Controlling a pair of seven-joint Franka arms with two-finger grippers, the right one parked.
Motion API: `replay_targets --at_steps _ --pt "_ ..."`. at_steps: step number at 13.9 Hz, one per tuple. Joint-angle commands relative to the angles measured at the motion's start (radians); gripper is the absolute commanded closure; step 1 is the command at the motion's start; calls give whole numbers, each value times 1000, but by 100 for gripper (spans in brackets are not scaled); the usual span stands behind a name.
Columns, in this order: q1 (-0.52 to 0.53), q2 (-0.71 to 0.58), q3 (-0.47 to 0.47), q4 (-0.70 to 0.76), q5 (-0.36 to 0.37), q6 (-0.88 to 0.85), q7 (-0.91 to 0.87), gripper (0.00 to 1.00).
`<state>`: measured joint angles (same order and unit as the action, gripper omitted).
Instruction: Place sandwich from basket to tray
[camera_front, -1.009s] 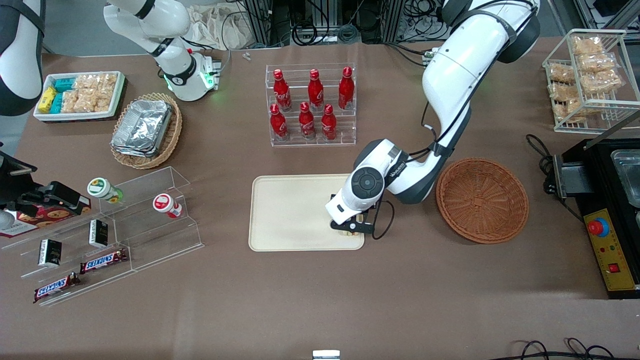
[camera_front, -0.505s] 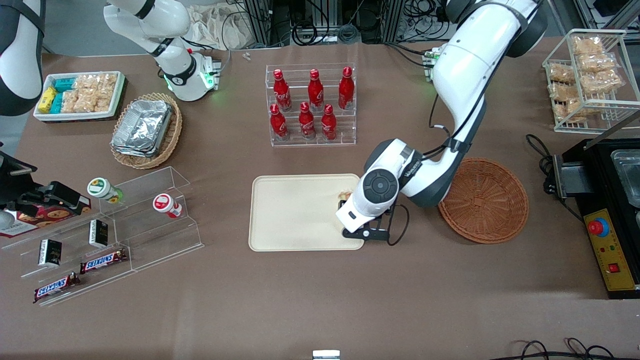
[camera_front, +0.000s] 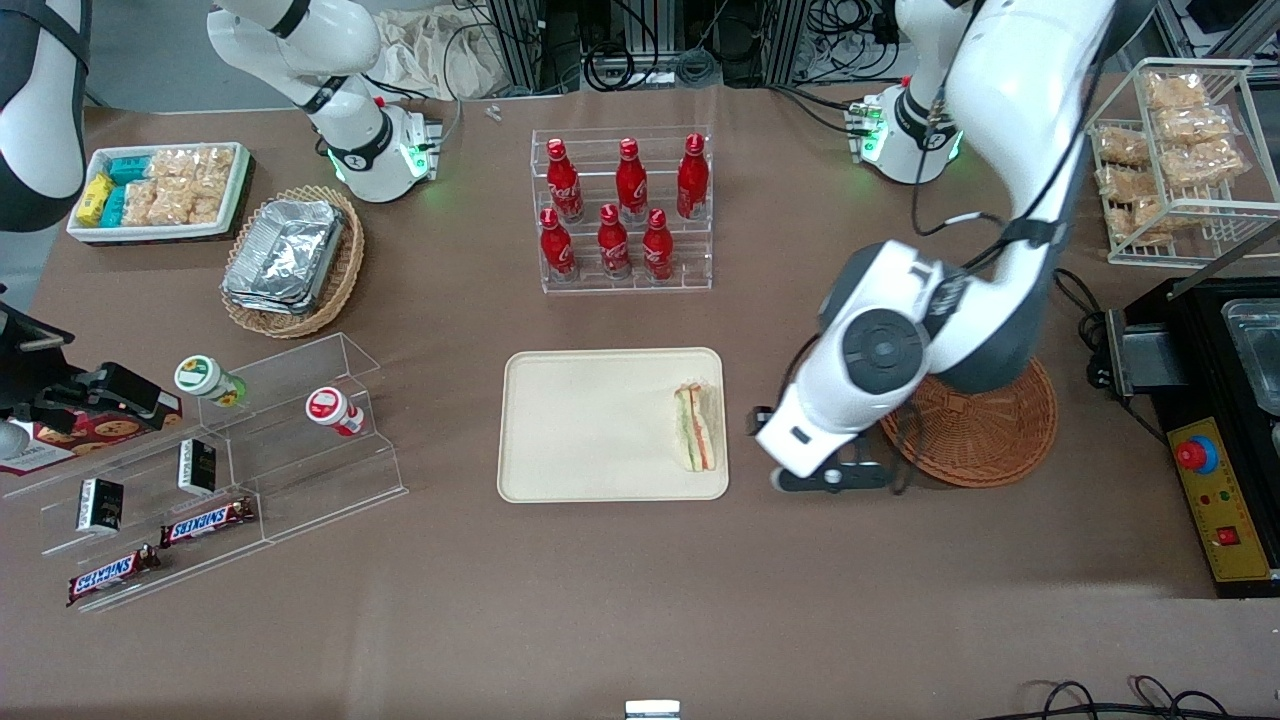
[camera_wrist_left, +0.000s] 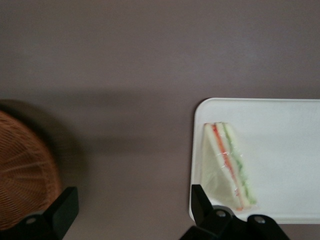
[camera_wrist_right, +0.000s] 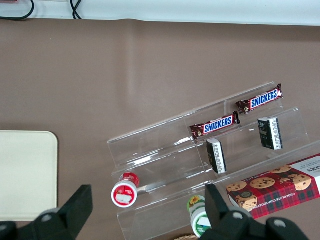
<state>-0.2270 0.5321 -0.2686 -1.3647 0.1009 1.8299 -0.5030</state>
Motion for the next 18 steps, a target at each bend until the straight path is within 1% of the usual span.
replay_targets --at_steps 1,2,3,6,10,12,13,14,15,18 --pt "64 -119 -1 -22 -1 -111 101 0" --pt "81 -154 3 -24 0 -147 109 0" --pt "106 -187 32 -30 -4 -162 122 0" --pt "107 -268 152 -57 -33 -208 315 0" --pt "115 -356 255 -175 -33 -190 553 0" --pt "121 -362 284 -188 -35 -190 657 0" --pt "151 -362 284 -188 -36 -192 708 0" --pt "170 -363 284 -186 -55 -196 760 0" --pt "184 -360 284 -177 -73 -199 773 0" --pt "196 -333 285 -133 -73 -196 811 0"
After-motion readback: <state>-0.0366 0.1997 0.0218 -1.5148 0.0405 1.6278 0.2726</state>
